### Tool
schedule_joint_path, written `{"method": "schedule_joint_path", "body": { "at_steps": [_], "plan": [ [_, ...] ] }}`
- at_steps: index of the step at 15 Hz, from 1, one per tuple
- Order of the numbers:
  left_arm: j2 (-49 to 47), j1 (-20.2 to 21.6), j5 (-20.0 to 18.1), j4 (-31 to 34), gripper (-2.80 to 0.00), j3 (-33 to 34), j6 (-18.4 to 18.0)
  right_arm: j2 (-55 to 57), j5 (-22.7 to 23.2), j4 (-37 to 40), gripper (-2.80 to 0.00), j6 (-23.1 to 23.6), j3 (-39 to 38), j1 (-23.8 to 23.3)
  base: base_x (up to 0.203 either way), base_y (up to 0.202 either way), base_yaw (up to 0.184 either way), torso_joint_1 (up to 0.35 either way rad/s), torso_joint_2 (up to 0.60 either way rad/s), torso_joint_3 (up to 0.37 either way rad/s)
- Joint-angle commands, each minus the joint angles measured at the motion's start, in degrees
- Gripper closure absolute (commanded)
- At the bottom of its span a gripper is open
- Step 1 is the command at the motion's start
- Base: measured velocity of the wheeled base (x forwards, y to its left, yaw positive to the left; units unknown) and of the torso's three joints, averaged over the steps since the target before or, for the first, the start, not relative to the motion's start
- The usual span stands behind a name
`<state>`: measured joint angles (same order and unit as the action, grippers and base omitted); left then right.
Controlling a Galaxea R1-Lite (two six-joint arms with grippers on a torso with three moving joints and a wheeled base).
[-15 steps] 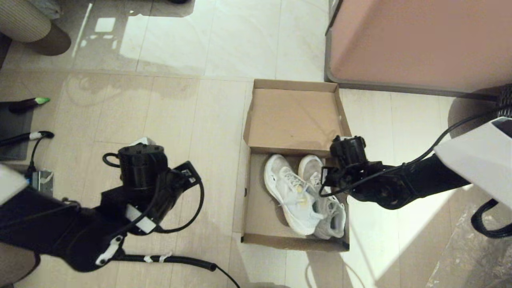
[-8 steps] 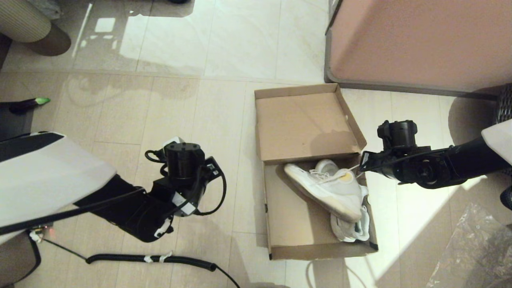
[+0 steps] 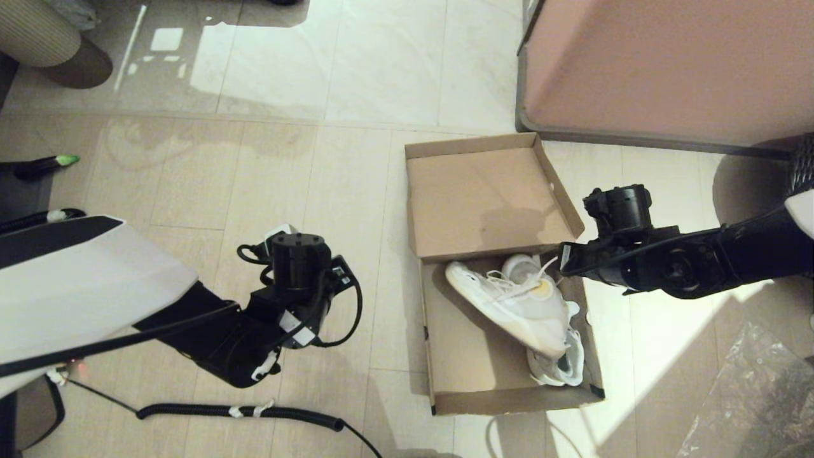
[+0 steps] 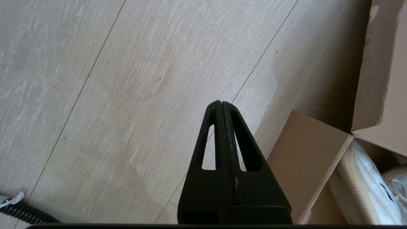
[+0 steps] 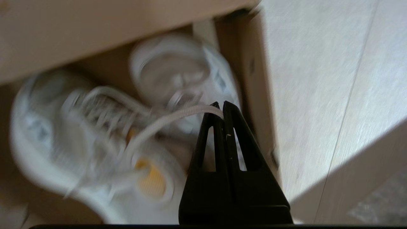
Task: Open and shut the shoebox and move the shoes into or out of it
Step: Close the shoe box
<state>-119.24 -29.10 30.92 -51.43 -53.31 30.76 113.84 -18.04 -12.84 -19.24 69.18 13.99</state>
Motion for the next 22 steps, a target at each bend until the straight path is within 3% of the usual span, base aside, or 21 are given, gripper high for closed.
{"method": "schedule_joint_path", "body": {
  "at_steps": [1,2,9,11,14,15,18,22],
  "plan": [
    [0.6,0.0,0.3,-0.3,0.0,0.3,0.2,-5.4,1.9,6.3,-2.59,-1.0,-0.3,2.5,0.0,0.0,0.0,0.0,0.0,0.0],
    [1.3,0.0,0.3,-0.3,0.0,1.0,0.2,-6.0,2.1,7.5,-2.8,-1.5,-0.6,3.6,0.0,0.0,0.0,0.0,0.0,0.0],
    [7.5,-0.1,0.4,-0.5,0.0,6.9,0.2,-12.6,4.8,14.1,-2.8,-6.4,-1.9,8.9,0.0,0.0,0.0,0.0,0.0,0.0],
    [9.2,-0.5,0.4,-0.5,0.0,8.7,0.2,-12.8,3.7,14.1,-2.8,-6.4,-2.1,7.6,0.0,0.0,0.0,0.0,0.0,0.0],
    [9.5,-2.0,0.2,-0.5,0.0,9.4,0.2,-12.5,2.4,14.0,-2.8,-6.0,-2.3,-1.3,0.0,0.0,0.0,0.0,0.0,0.0],
    [9.2,-2.6,0.1,-0.5,0.0,9.1,0.1,-12.2,2.6,13.9,0.0,-5.9,-1.9,-4.3,0.0,0.0,0.0,0.0,0.0,0.0],
    [7.2,-4.0,0.0,-0.5,0.0,7.0,0.1,-8.5,5.2,13.8,0.0,-4.6,1.1,-13.5,0.0,0.0,0.0,0.0,0.0,0.0],
    [4.3,-4.2,0.3,-0.9,0.0,2.0,0.3,1.6,7.4,9.5,0.0,-4.2,2.1,-16.6,0.0,0.0,0.0,0.0,0.0,0.0]
  ]
}}
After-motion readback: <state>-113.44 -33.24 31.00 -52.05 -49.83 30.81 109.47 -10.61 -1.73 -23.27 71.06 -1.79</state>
